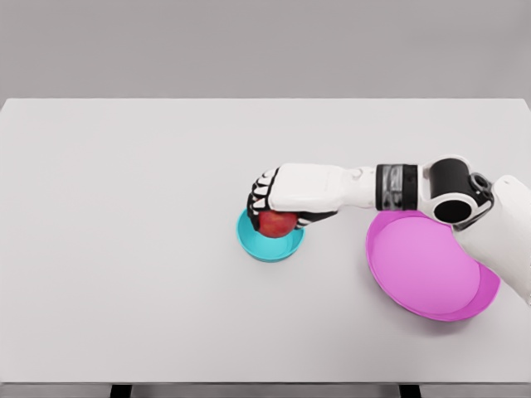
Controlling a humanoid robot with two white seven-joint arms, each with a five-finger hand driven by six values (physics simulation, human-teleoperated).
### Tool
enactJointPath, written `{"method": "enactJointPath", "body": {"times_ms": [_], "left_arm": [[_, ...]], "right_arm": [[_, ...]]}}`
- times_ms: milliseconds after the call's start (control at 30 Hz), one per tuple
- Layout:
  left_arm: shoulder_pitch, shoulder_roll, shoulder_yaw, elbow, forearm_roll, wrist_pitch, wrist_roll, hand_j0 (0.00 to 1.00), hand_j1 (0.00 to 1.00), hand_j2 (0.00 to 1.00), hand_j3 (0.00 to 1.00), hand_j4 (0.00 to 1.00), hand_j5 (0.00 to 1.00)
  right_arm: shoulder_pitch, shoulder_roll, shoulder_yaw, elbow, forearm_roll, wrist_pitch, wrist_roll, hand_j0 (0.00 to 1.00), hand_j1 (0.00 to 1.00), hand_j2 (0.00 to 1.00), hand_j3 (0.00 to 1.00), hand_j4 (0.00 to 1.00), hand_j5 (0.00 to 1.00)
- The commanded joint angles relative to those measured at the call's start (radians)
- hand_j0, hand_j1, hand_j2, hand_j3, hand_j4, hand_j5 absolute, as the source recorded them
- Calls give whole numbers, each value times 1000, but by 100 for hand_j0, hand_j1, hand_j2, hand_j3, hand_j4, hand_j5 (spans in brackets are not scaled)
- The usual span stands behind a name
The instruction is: Put the apple from the pink plate into the blue bowl with your right arm
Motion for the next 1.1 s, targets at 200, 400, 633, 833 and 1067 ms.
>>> {"method": "enactJointPath", "body": {"times_ms": [200,400,633,833,1067], "left_arm": [[0,0,0,0,0,0,0,100,100,100,100,100,100],[-2,0,0,0,0,0,0,100,100,100,100,100,100],[0,0,0,0,0,-1,0,100,100,100,100,100,100],[-2,0,0,0,0,-1,0,100,100,100,100,100,100],[0,0,0,0,0,1,0,100,100,100,100,100,100]], "right_arm": [[-12,18,24,40,1,3,0,43,43,43,43,43,43],[-15,18,28,42,1,3,0,45,45,45,45,45,45],[-12,18,28,45,5,3,0,100,100,100,100,100,100],[-28,9,21,36,3,3,0,100,100,100,100,100,100],[-37,-123,-151,0,-21,3,0,100,100,100,100,100,100]]}}
